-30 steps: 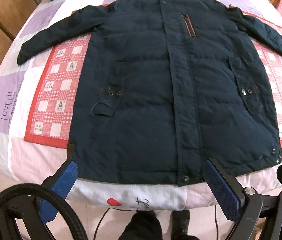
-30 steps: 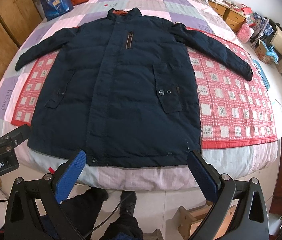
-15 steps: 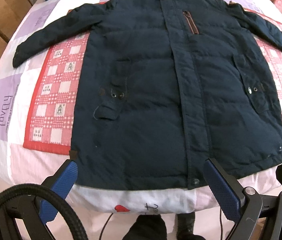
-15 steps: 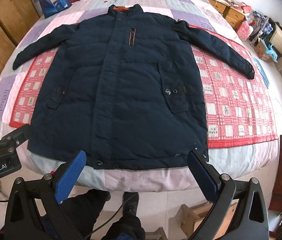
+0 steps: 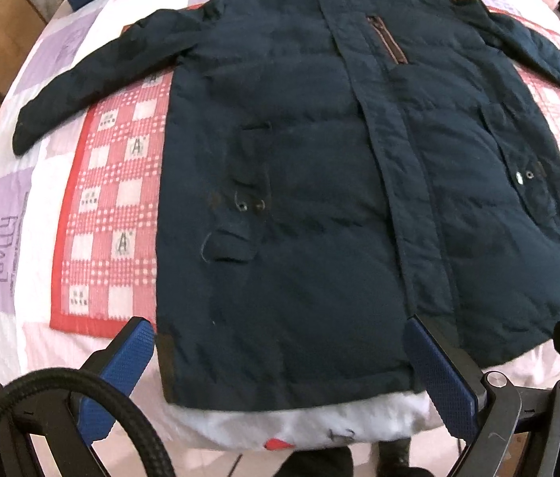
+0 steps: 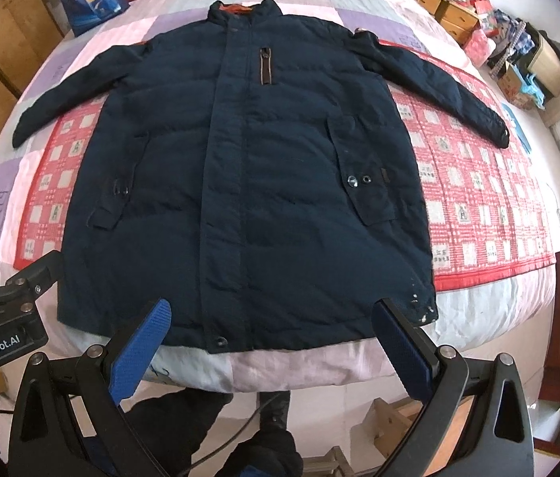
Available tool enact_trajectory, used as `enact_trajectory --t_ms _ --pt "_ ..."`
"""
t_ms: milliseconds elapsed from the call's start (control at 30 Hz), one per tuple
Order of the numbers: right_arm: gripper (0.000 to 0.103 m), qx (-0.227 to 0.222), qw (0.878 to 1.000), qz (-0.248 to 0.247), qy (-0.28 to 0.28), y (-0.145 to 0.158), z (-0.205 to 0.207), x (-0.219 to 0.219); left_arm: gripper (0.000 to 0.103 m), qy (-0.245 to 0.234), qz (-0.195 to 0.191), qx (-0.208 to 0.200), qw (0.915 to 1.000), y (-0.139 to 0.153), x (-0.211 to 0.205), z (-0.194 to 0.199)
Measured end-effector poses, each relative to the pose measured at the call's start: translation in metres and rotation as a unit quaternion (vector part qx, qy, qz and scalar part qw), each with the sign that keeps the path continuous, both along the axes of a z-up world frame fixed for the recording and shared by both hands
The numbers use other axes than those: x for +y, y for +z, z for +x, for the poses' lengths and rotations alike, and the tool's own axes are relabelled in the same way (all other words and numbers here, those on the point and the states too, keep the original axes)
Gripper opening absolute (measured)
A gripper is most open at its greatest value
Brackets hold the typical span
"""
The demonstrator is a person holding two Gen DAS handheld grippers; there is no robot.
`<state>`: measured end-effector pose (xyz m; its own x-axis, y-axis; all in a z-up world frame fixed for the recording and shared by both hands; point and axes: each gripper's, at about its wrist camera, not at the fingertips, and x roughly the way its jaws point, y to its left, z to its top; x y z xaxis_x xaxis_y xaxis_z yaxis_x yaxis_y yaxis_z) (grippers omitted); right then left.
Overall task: Fold large clothes
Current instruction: 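Lower both grippers onto the jacket hem and grasp it, then lift the hem with both grippers and fold it onto the collar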
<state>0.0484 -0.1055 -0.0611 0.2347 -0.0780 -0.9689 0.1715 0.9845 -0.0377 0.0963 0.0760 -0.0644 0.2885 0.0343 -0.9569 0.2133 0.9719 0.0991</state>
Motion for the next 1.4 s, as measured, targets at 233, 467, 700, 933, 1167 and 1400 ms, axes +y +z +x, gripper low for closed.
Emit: enact_trajectory --t_ms 233,467,700,933,1167,1400 --pt "0.103 -0.015 1.0 -0.017 0.014 -0.023 0.025 0.006 0.103 -0.013 0.0 -0.004 0.9999 -0.038 0.013 0.025" --pt "0.103 -0.013 0.996 -0.045 0.078 -0.095 0.06 -0.009 0.103 0.017 0.002 -0.006 0.9998 -0.11 0.026 0.049" --pt "0.103 -0.02 0.989 -0.038 0.144 -0.185 0.089 -0.028 0.103 0.047 0.009 -0.016 0.9987 -0.197 0.04 0.068" --pt "0.103 -0.068 0.991 0.006 0.116 -0.204 0.065 -0.14 0.103 0.063 -0.026 -0.074 0.9949 -0.2 0.084 0.056" --pt "0.102 -0.049 0.988 -0.001 0.145 -0.18 0.078 -0.169 0.103 0.061 -0.001 -0.106 0.9925 -0.17 0.078 0.085" --pt "0.102 -0.108 0.972 0.039 0.205 -0.146 0.173 -0.151 0.103 0.019 -0.072 -0.123 0.9896 -0.163 0.0 0.186"
